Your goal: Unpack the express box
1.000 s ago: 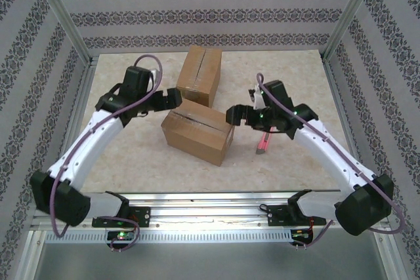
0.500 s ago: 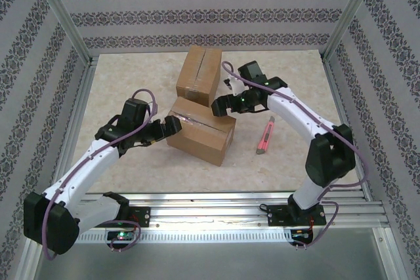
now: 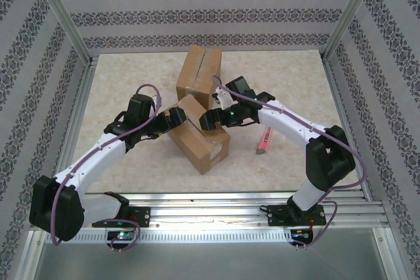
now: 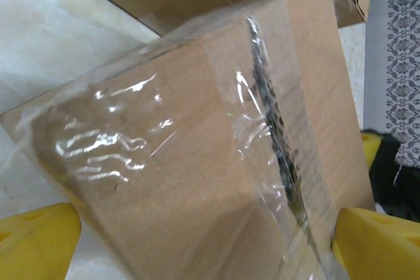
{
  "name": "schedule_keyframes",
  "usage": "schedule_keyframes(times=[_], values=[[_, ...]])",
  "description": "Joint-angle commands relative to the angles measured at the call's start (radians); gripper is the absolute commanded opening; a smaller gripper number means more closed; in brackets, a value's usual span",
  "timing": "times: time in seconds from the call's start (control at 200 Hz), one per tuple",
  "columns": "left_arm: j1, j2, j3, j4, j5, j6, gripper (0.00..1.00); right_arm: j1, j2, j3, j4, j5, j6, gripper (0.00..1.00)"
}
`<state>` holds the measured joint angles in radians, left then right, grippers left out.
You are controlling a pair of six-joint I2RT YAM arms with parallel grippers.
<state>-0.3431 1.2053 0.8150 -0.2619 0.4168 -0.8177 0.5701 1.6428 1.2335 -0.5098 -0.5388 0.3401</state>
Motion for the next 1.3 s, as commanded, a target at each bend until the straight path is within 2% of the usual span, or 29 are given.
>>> schedule_keyframes(times=[0.0,0.49,0.65,0.869,1.064,1.294], values=[[-0.016,0.023,0.000,0.080,0.039,-0.021,0.99,0.031,-0.015,-0.025,0.043,0.029,0.061,0.96],[-0.016,-0.060,-0.013,0.019,0.006,-0.018,0.99,-0.032,-0.123,0.054,-0.015,0.122,0.134,0.98],[-0.017,-0.097,0.014,-0.049,-0.020,0.013,0.99,-0.069,-0.187,0.031,-0.090,0.248,0.206,0.98],[-0.017,-0.129,0.089,-0.246,-0.110,0.117,0.99,-0.146,-0.343,-0.162,-0.190,0.505,0.322,0.98],[-0.016,-0.141,0.120,-0.345,-0.155,0.179,0.99,-0.200,-0.388,-0.319,-0.221,0.549,0.364,0.98],[-0.017,-0.138,0.113,-0.349,-0.150,0.202,0.99,-0.237,-0.293,-0.418,-0.181,0.583,0.405,0.95]])
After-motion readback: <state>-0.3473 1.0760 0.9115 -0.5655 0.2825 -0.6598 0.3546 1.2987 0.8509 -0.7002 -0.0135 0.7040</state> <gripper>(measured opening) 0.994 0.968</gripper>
